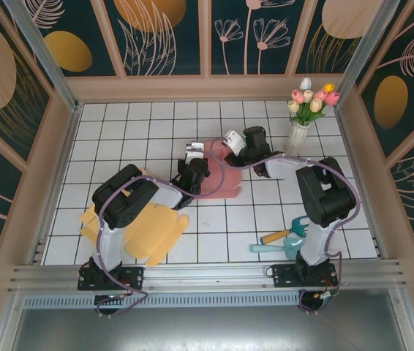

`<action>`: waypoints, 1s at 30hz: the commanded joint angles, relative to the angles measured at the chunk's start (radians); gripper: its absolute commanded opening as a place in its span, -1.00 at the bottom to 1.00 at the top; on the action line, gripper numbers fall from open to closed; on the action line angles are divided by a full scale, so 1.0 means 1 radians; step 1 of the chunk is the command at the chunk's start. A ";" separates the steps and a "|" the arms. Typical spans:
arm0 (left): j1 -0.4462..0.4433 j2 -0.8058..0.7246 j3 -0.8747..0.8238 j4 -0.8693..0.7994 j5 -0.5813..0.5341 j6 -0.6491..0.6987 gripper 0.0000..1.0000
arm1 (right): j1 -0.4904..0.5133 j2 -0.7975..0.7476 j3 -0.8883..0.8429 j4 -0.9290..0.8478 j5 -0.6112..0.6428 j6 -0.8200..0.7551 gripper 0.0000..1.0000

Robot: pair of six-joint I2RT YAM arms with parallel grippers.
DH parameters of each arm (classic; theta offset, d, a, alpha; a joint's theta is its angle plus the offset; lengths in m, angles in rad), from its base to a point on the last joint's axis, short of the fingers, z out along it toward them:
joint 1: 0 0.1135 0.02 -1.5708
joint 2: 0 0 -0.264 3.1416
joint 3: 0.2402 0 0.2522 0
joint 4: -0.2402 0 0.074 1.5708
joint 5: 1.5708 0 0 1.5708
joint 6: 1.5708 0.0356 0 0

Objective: Fold the paper box

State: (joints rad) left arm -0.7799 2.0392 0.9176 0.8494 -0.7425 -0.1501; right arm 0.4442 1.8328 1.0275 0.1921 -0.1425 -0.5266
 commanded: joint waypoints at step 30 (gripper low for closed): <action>-0.019 0.087 0.098 -0.201 -0.047 -0.006 -1.00 | 0.169 0.092 -0.045 0.170 0.967 0.580 -0.28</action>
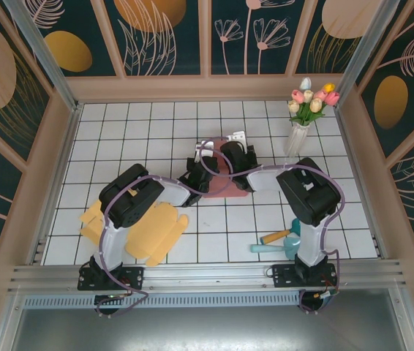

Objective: Fold the paper box

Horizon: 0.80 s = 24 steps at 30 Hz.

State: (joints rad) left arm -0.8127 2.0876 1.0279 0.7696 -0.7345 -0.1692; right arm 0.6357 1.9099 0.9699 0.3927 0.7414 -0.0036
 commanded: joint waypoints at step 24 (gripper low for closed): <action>0.009 0.040 -0.009 -0.122 -0.062 0.016 -1.00 | -0.044 0.071 -0.031 0.065 -0.059 0.166 -0.19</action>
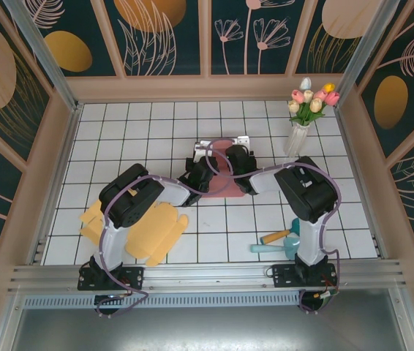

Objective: Fold the paper box

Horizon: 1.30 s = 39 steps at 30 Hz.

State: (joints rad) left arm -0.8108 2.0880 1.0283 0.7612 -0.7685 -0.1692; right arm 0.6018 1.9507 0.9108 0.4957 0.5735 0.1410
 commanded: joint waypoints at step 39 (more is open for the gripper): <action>0.005 0.061 0.030 -0.160 -0.043 0.014 -1.00 | 0.042 -0.428 -0.346 0.099 -0.108 0.039 -0.04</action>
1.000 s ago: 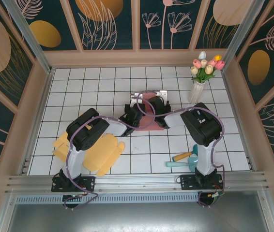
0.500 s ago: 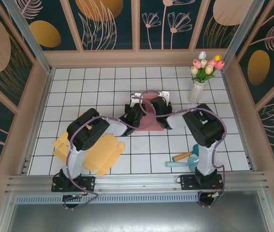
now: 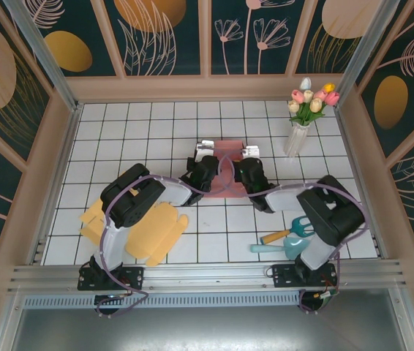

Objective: Fold the paper box

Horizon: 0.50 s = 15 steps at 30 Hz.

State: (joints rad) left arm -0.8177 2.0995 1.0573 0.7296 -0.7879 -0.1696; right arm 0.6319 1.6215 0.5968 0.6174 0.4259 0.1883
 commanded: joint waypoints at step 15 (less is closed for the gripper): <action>0.011 -0.291 0.027 -0.190 0.176 0.399 -1.00 | -0.005 -0.777 0.025 -0.548 0.025 -0.058 0.04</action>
State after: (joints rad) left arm -0.8116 1.9129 1.0386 0.6163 -0.6811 0.0444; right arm 0.6338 0.9234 0.6155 0.1825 0.4442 0.1822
